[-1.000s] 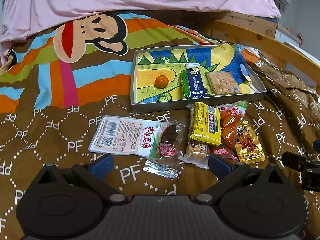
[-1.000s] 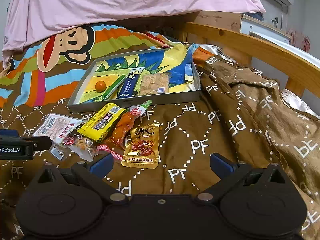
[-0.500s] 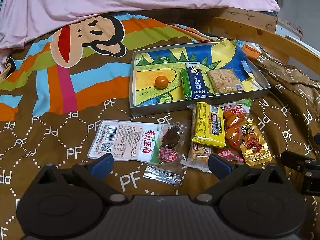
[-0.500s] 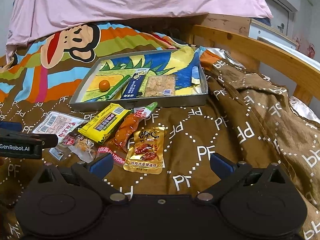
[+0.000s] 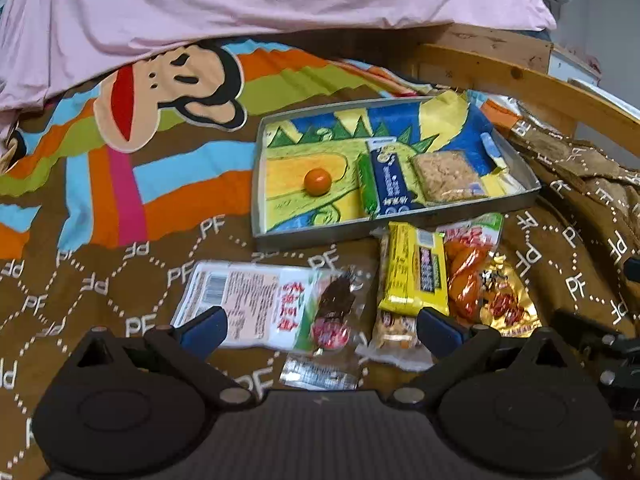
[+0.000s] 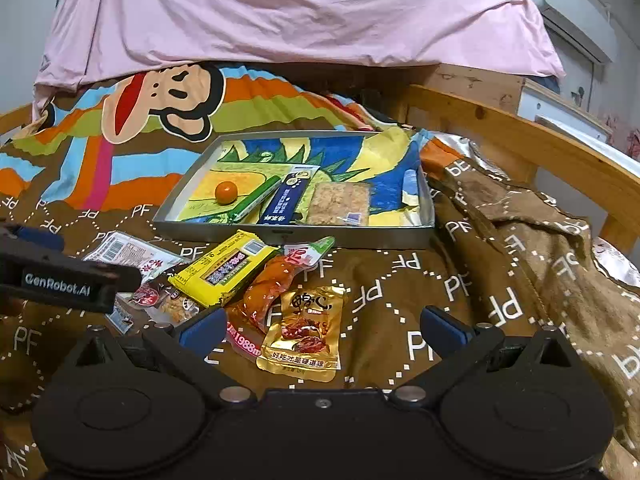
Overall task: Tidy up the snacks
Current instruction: 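Grasp the yellow wafer bar with the left tool while the right tool grasps the orange sausage packet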
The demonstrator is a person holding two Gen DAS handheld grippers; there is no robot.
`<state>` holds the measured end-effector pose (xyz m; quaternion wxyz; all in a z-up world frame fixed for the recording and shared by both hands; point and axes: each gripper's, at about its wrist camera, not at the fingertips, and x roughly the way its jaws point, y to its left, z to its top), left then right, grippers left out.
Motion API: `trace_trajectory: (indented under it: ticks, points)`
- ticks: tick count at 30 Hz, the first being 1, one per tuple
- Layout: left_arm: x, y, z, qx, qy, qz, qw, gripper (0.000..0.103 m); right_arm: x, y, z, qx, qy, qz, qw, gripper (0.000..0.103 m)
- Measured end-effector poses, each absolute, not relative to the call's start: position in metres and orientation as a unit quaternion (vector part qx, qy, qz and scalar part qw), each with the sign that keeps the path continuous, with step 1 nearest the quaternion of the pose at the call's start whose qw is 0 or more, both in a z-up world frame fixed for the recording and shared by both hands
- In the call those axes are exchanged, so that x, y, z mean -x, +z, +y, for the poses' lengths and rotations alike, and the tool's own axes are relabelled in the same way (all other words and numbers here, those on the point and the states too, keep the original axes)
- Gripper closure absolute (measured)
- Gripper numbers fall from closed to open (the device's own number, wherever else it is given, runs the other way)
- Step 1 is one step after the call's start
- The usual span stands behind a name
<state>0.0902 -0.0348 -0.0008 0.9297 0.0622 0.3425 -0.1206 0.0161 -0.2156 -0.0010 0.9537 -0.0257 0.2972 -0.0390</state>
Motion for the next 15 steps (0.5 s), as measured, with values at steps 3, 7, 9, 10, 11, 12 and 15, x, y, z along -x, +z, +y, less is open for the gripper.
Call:
trace_trajectory:
  ticks: [3,7,9,10,11,12,15]
  points:
    - [-0.099,-0.002,-0.038,-0.063,-0.136,0.329,0.932,0.0,-0.023,-0.005,-0.217,0.025,-0.034,0.305,0.951,0.001]
    - [-0.114,-0.005,-0.043,-0.064,-0.172,0.321,0.929,0.0,-0.038,-0.014,-0.218,0.038,-0.022,0.329,0.943,0.001]
    - [-0.123,-0.007,-0.047,-0.067,-0.192,0.32,0.925,0.0,-0.045,-0.019,-0.22,0.042,-0.018,0.339,0.94,0.001]
    - [-0.127,-0.008,-0.05,-0.068,-0.199,0.321,0.923,0.0,-0.049,-0.021,-0.222,0.041,-0.014,0.343,0.938,0.002]
    - [-0.131,-0.009,-0.052,-0.068,-0.209,0.322,0.921,0.0,-0.052,-0.024,-0.222,0.042,-0.012,0.347,0.937,0.005]
    - [-0.135,-0.011,-0.054,-0.068,-0.219,0.323,0.918,0.0,-0.055,-0.025,-0.223,0.042,-0.012,0.347,0.937,0.006]
    - [-0.147,-0.016,-0.061,-0.072,-0.243,0.327,0.91,0.0,-0.062,-0.026,-0.225,0.036,-0.004,0.343,0.939,0.009]
